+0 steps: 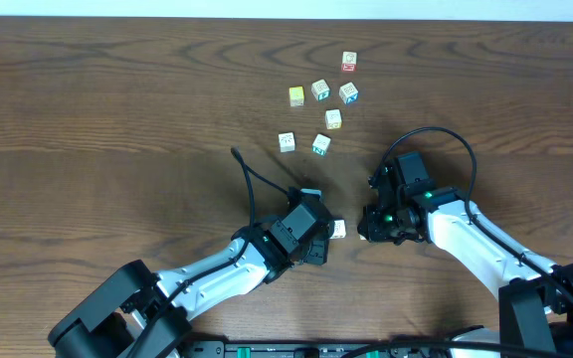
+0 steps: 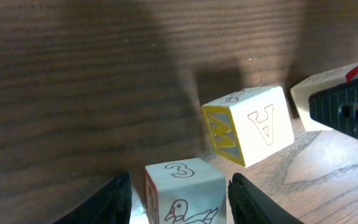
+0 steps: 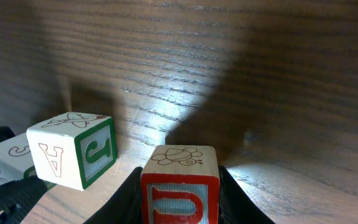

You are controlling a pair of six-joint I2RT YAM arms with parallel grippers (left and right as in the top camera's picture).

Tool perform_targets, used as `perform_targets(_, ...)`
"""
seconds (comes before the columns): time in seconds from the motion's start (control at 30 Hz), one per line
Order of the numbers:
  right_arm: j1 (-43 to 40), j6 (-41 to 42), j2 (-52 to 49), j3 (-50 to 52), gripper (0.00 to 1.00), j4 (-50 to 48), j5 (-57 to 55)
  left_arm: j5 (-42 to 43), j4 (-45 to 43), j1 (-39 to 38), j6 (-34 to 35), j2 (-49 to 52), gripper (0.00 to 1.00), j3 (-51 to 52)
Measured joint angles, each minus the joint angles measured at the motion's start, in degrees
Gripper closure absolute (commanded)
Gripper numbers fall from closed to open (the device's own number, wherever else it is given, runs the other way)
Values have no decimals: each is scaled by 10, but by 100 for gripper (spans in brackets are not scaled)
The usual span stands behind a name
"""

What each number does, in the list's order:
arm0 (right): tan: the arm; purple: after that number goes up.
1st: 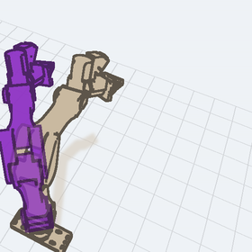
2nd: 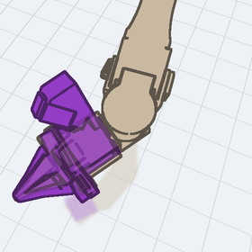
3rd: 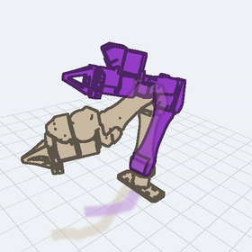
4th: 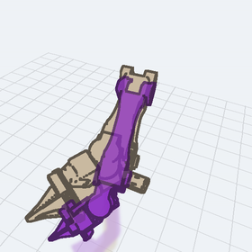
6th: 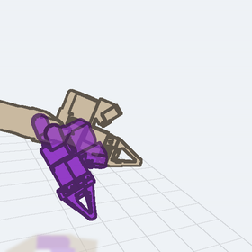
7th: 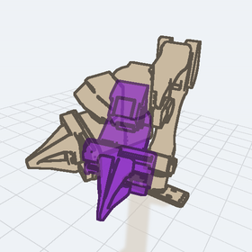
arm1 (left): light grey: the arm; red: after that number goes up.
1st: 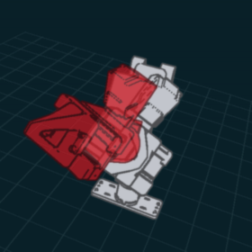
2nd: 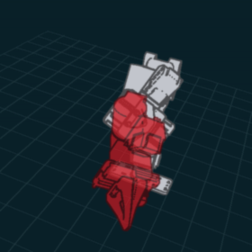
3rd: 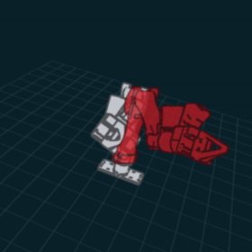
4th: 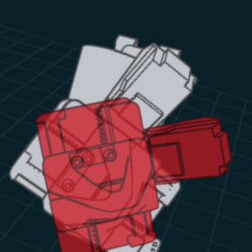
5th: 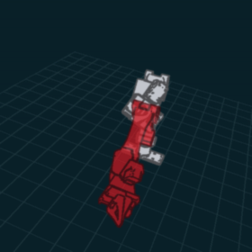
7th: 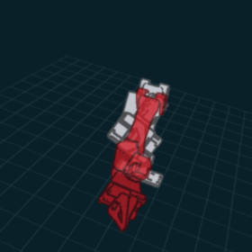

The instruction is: Lift 3 blocks

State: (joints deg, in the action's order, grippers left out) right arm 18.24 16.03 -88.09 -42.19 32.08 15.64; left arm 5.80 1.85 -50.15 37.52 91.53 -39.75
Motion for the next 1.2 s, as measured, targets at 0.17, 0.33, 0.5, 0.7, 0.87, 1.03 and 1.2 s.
perform_targets(0.17,0,0,0,0,92,0,0,-2,0,0,1,0,60,0)
perform_targets(0.33,0,0,0,0,92,0,-1,-2,7,0,0,0,61,0)
perform_targets(0.5,0,0,0,0,92,0,-2,-4,7,0,0,0,61,0)
perform_targets(0.7,0,0,0,0,93,0,-2,-22,-13,0,0,0,61,0)
perform_targets(0.87,0,0,0,0,93,0,-2,-37,-26,0,0,0,61,0)
perform_targets(1.03,0,0,0,0,92,0,-2,-50,-28,0,0,0,61,0)
perform_targets(1.2,0,0,0,0,92,0,-2,-51,-17,0,0,0,61,0)
